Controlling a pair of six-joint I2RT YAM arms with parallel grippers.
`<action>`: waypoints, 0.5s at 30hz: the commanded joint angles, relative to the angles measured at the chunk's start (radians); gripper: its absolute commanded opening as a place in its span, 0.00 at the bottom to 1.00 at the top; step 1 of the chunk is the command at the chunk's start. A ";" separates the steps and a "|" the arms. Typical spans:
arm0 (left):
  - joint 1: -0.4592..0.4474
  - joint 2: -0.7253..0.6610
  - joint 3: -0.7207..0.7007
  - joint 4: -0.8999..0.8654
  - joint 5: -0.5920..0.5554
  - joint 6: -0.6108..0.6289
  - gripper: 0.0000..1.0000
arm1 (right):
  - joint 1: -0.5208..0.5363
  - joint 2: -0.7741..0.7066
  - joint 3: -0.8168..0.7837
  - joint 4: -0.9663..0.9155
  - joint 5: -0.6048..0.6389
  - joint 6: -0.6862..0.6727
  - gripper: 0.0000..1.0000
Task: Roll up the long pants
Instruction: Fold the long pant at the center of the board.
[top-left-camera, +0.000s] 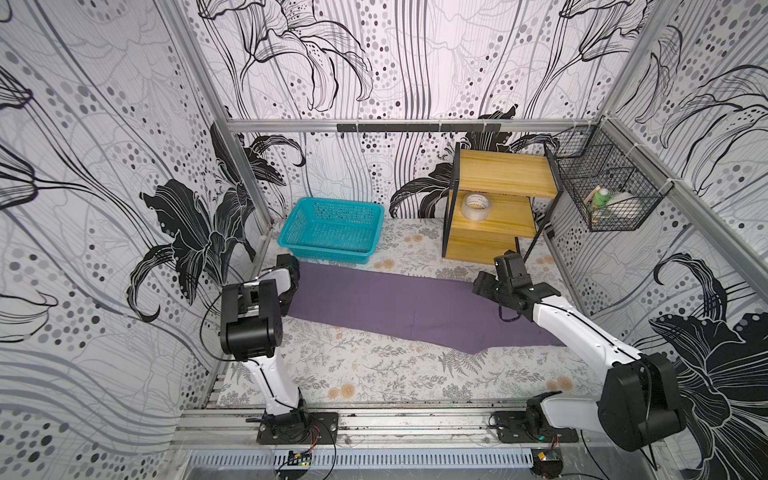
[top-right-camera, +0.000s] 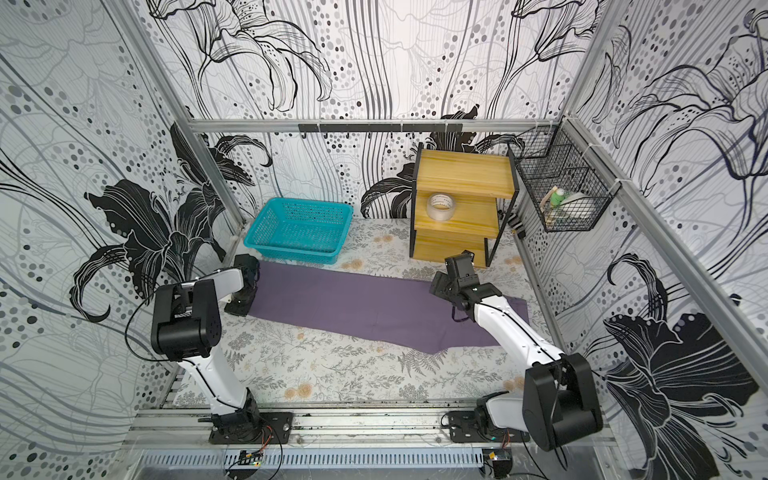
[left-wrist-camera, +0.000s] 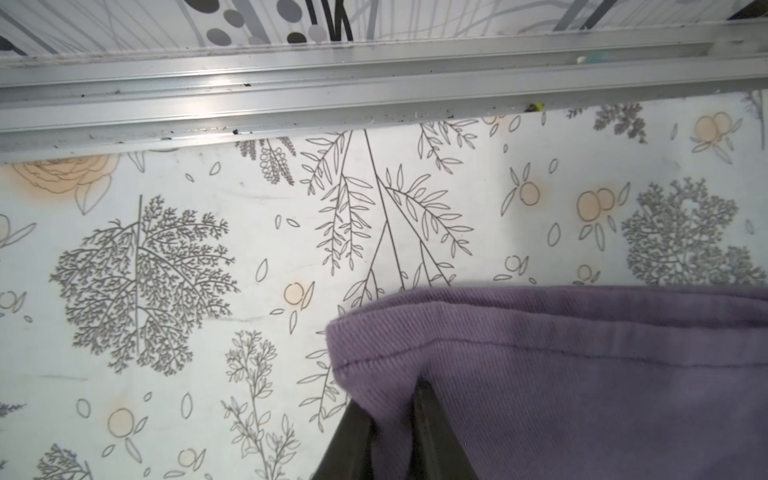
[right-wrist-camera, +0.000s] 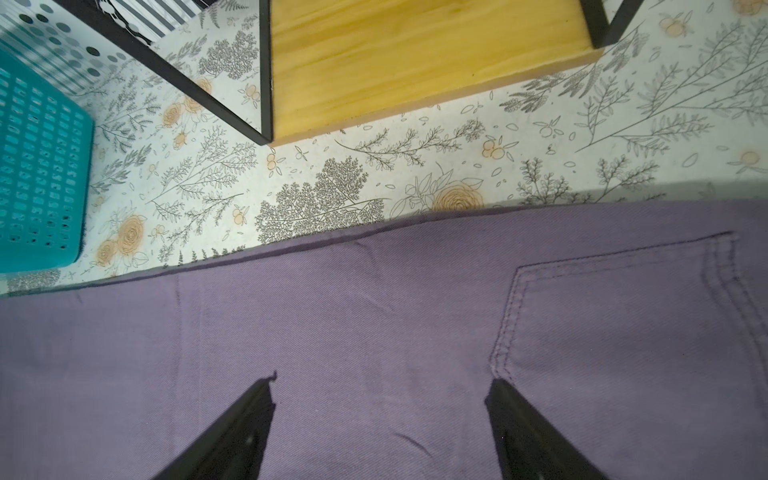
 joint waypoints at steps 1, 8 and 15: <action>0.026 -0.008 -0.034 -0.063 -0.038 -0.022 0.07 | 0.008 -0.030 -0.021 -0.036 0.035 0.005 0.85; 0.103 -0.232 -0.158 -0.116 -0.126 -0.079 0.00 | 0.008 -0.079 -0.060 -0.075 0.054 0.042 0.84; 0.166 -0.383 -0.305 -0.067 -0.120 -0.071 0.00 | 0.006 -0.095 -0.150 -0.221 0.197 0.309 0.81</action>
